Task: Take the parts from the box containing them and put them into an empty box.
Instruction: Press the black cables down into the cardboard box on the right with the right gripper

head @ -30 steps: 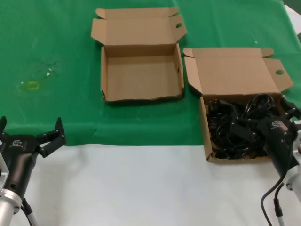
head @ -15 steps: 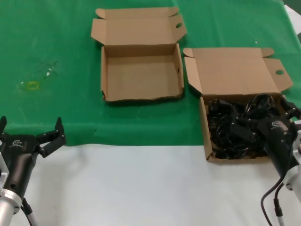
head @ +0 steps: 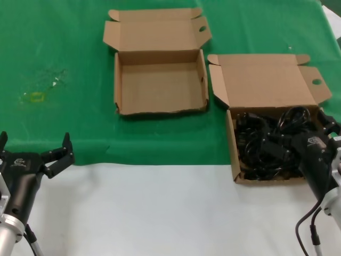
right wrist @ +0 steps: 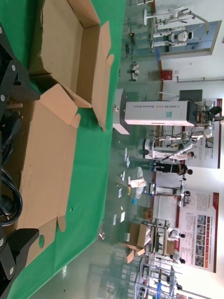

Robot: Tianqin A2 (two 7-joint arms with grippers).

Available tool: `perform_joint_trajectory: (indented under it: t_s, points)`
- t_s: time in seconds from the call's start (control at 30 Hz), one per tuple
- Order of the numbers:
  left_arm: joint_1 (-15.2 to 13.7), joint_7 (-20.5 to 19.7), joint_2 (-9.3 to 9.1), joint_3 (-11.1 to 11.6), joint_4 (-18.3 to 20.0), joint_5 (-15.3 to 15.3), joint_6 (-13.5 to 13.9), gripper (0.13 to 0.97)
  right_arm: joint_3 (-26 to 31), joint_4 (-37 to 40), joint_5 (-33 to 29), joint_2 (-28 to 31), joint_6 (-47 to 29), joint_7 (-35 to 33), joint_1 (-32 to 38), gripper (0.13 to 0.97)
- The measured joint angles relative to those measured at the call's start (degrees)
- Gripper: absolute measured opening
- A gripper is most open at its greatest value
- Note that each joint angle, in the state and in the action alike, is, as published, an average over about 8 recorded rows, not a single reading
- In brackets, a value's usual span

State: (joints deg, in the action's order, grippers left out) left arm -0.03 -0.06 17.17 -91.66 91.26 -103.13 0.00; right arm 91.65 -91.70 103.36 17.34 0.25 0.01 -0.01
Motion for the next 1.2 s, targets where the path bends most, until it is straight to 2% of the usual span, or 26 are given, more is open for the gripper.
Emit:
perform_joint_trajectory:
  t_s: [0.6, 0.9, 1.2]
  points:
    - [0.0, 0.0, 0.00, 0.0, 0.0, 0.0, 0.0, 0.953, 0.0, 0.0, 0.0, 0.0, 0.0, 0.0, 0.0, 0.966]
    - [0.0, 0.0, 0.00, 0.0, 0.0, 0.0, 0.0, 0.875, -0.1, -0.3, 0.5, 0.5, 0.4, 0.4, -0.3, 0.966]
    - [0.0, 0.0, 0.00, 0.0, 0.0, 0.0, 0.0, 0.697, 3.0, -2.2, 3.6, 4.4, 2.8, 1.2, -0.4, 0.966]
